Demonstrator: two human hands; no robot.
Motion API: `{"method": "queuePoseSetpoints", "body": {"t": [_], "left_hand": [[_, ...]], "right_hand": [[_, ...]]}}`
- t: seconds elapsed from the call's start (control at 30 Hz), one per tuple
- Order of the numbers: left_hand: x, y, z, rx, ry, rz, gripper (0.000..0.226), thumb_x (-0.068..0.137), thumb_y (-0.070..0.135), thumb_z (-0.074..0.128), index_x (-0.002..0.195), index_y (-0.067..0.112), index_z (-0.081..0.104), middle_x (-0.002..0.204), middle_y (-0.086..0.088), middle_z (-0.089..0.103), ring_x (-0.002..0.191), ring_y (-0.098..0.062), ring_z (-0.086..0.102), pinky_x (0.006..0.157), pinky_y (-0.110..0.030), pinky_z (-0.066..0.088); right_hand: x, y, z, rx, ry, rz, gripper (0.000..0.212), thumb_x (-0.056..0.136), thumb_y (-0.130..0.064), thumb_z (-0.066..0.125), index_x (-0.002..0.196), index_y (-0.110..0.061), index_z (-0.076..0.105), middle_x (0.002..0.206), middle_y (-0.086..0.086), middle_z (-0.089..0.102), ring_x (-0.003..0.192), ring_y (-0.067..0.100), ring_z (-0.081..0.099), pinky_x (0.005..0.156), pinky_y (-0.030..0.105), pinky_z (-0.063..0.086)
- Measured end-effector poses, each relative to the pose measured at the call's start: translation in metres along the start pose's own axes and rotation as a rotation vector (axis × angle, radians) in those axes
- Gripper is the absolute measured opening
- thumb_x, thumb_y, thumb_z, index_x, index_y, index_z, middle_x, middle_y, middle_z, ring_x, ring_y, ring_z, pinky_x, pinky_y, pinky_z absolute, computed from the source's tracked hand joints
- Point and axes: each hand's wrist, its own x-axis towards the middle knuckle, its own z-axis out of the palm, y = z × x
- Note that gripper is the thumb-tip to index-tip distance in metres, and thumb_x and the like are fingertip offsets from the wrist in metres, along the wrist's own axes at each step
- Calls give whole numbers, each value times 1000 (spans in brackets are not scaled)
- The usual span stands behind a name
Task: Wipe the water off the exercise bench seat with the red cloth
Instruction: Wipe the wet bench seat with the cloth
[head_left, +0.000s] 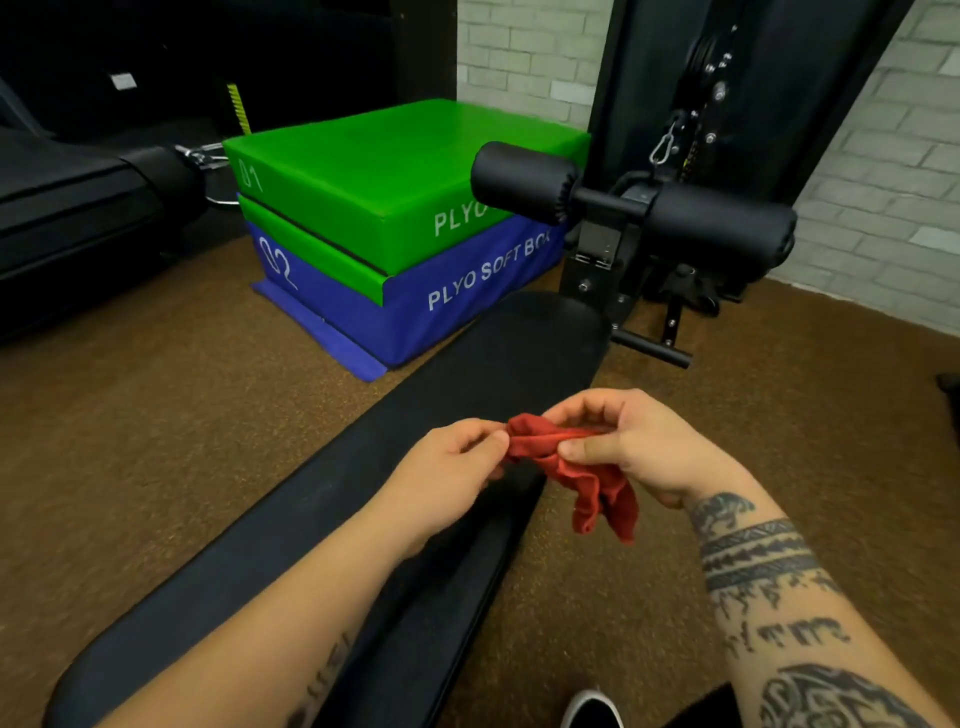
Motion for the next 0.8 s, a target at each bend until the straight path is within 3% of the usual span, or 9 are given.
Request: {"method": "queuePoseSetpoints", "body": {"t": [0.1,0.27,0.47,0.6,0.7,0.8], "left_hand": [[12,13,19,-306,-44,-120,22,99,29,56,119,23,64,110,-3,74,99,-21,73,90,-42,58],[27,28,22,-642,104,-113,10,94,22,64,101,15,64,97,-11,74,87,-27,72,83,-47,59],[34,35,6,-654,12,-140,36,91,26,65,125,16,59,110,-7,74,94,-25,71,84,-44,54],[34,42,-7,-609,63,-108,25,90,16,64,115,17,64,113,-10,72,112,-32,66,99,-58,48],[31,49,-14,-529,-3,-13,26,94,6,58,119,10,66,110,-14,72,101,-25,67,96,-48,53],[31,55,-20,-376,18,68,19,98,7,53,109,9,69,97,-9,72,92,-20,66,97,-41,49]], "right_hand": [[9,2,6,143,83,-52,28,81,4,73,108,-4,68,99,12,75,87,21,72,76,28,60],[24,3,6,139,147,-66,33,73,-22,80,103,-13,71,96,9,75,84,19,71,74,32,58],[25,1,-3,48,191,-77,34,66,-36,79,89,-11,73,76,2,73,65,8,64,58,21,49],[24,-4,-10,284,366,-255,16,69,-29,76,73,-16,68,65,-5,65,57,4,58,54,17,46],[22,-9,-9,483,338,-309,20,72,-39,77,73,-23,65,65,-6,59,56,4,52,50,17,44],[24,-11,-4,304,422,-344,19,87,-44,65,79,-27,62,63,-8,52,55,8,45,51,21,38]]}}
